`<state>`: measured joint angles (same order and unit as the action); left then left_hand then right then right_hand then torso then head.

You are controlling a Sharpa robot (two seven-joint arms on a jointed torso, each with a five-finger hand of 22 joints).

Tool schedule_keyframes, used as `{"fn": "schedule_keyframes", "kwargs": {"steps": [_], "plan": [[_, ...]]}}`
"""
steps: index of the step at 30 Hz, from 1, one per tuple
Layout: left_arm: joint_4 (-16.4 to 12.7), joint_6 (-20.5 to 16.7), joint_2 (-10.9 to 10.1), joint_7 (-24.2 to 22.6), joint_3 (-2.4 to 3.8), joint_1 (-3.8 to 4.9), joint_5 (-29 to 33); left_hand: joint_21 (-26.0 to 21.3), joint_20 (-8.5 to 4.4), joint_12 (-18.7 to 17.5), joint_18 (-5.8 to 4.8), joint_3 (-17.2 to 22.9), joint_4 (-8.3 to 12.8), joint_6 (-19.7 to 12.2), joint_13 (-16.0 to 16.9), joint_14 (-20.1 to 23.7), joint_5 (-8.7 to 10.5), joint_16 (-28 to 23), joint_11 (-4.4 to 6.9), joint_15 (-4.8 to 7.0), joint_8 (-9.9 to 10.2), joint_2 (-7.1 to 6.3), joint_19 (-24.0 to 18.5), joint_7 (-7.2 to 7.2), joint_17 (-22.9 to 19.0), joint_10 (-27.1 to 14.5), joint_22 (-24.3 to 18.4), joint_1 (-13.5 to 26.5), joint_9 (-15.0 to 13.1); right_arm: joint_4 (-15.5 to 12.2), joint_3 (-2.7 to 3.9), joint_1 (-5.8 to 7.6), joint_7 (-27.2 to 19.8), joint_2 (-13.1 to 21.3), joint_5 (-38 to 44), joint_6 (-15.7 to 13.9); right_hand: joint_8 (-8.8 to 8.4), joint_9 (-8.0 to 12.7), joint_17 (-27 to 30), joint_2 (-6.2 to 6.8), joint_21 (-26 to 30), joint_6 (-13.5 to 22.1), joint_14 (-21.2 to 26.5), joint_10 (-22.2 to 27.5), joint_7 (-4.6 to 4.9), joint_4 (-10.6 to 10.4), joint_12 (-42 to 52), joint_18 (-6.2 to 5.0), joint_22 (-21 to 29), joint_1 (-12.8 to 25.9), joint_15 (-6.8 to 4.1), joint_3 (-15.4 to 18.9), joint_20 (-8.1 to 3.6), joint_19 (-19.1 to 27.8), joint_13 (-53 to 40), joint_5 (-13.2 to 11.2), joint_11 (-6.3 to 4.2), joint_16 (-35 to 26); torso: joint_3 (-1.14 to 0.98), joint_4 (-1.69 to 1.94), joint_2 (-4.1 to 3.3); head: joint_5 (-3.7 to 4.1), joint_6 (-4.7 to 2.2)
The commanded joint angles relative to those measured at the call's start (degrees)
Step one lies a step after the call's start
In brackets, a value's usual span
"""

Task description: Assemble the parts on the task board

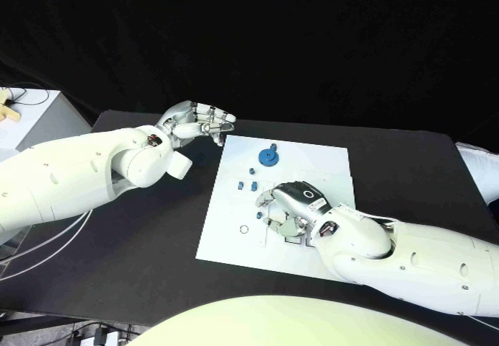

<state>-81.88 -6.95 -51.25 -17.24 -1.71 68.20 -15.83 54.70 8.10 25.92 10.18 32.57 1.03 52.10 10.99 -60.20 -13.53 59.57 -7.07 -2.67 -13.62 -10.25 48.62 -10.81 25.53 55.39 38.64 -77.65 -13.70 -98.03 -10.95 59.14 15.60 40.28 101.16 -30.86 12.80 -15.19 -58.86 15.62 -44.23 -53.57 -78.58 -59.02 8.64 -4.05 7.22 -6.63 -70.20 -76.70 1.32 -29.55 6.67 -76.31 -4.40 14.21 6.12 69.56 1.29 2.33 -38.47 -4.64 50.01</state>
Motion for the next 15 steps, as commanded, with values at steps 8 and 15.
{"fn": "schedule_keyframes", "kwargs": {"steps": [8, 15], "plan": [[0.06, 1.01, 0.13, -0.09, 0.04, -0.10, 0.31, -0.25, 0.07, 0.27, 0.37, -0.07, 0.13, -0.47, -0.05, -0.14, -0.38, -0.26, 0.11, 0.03, -0.23, 0.09, 0.34, -0.03, -0.07, -0.35, -0.10, -0.60, 0.05, -4.28, 0.90, 1.91, -1.69, 5.08, -7.68, -3.84, -0.40, -0.10, -2.21, -0.31, -3.98, -0.95, -1.73, -0.05, 0.25, -1.14, 3.33, -0.47, -1.85, -1.05, -0.36, 1.63, -0.12, -1.64, -0.17, 0.30, -0.32, 2.37, 0.02, 0.01, 0.01, 1.47, -0.01], [0.08, 1.04, 0.11, -0.10, 0.03, -0.22, 0.31, -0.26, 0.08, 0.25, 0.36, -0.11, 0.13, -0.57, -0.14, -0.12, -0.38, -0.33, 0.05, -0.01, -0.23, 0.10, 0.34, -0.08, -0.09, -0.50, -0.11, -0.60, 0.10, -5.29, 1.43, 7.09, -4.13, 10.30, -13.09, 3.83, -0.97, -0.07, -6.24, 0.23, -10.56, -1.41, -4.34, -1.39, 0.25, -1.50, 5.09, 0.59, -4.77, -1.58, -0.60, 0.93, -0.41, -4.40, 0.06, 0.30, -0.55, 5.73, 0.09, -0.14, 0.11, 2.64, -0.46]]}}
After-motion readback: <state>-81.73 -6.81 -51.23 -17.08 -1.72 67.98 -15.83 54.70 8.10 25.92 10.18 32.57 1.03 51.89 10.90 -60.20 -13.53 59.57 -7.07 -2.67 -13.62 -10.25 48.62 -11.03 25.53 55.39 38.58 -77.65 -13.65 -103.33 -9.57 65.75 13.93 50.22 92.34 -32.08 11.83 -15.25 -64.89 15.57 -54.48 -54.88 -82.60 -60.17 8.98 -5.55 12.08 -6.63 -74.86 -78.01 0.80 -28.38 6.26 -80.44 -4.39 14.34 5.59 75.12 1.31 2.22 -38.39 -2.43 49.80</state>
